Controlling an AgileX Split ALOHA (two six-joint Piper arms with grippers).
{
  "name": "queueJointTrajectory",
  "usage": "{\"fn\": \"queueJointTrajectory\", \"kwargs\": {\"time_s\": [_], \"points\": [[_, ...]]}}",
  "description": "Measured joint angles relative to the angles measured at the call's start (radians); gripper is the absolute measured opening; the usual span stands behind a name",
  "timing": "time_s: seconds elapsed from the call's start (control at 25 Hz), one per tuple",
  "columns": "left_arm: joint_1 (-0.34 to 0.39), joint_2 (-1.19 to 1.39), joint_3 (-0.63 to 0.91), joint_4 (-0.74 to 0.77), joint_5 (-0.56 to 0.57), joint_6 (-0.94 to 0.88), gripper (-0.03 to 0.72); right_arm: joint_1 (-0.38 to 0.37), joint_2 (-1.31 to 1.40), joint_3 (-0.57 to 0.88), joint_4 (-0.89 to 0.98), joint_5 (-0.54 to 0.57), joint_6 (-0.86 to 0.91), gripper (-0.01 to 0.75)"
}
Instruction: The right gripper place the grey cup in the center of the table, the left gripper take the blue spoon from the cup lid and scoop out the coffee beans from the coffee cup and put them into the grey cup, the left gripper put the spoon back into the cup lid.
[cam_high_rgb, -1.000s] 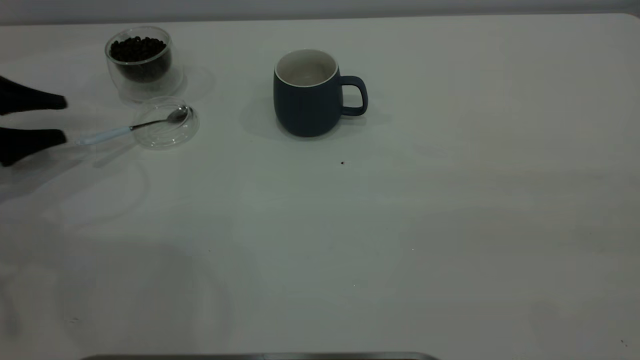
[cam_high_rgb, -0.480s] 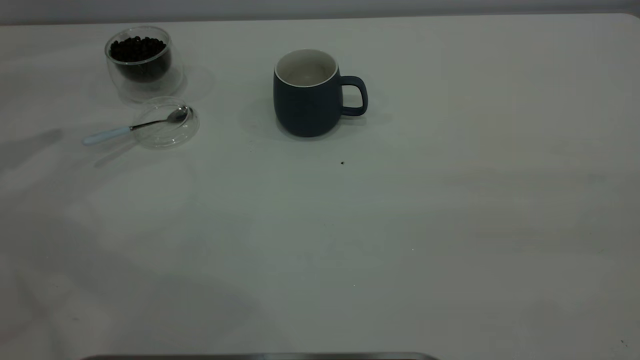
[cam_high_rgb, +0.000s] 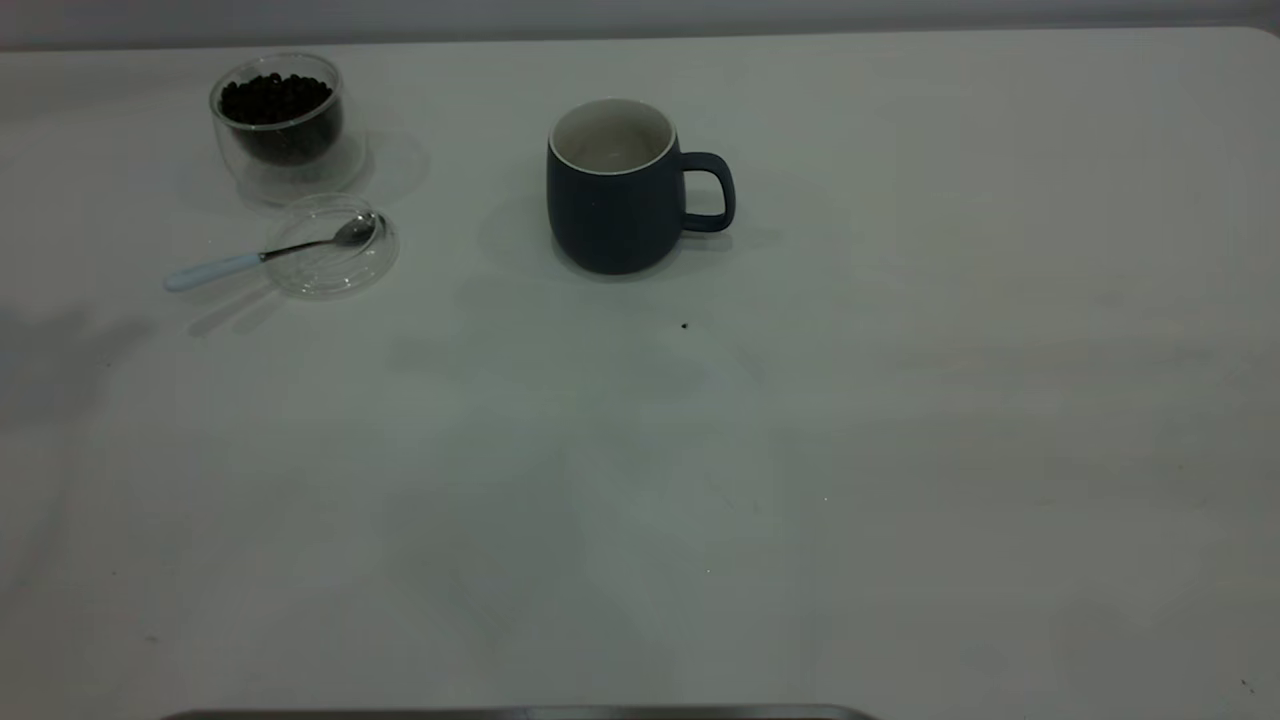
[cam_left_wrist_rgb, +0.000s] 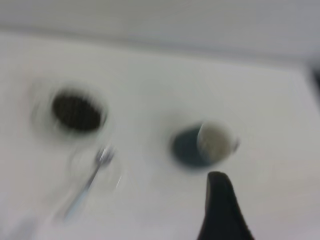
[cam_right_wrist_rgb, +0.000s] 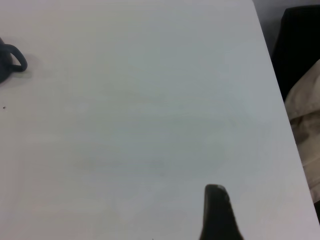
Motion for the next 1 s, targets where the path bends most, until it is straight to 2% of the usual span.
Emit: {"fn": "queueJointTrajectory", "kwargs": {"time_s": [0.12,0.24,0.32,0.4,0.56,1.0], "points": [[-0.116,-0.087,0.001,0.351,0.013,-0.266,0.537,0.000,0.000,0.000,0.000,0.000,0.000,0.458],[-0.212,-0.142,0.005,0.701,0.137,-0.562,0.537,0.000,0.000,0.000,0.000,0.000,0.000,0.458],[-0.259,-0.167,0.015,0.861,0.223,-0.689,0.537,0.000,0.000,0.000,0.000,0.000,0.000,0.458],[-0.282,-0.185,0.034,0.920,0.223,-0.751,0.537,0.000,0.000,0.000,0.000,0.000,0.000,0.458],[-0.294,-0.230,0.134,0.938,0.223,-0.763,0.537,0.000,0.000,0.000,0.000,0.000,0.000,0.458],[-0.294,-0.593,0.499,0.902,0.218,-0.706,0.537,0.000,0.000,0.000,0.000,0.000,0.000,0.458]]}}
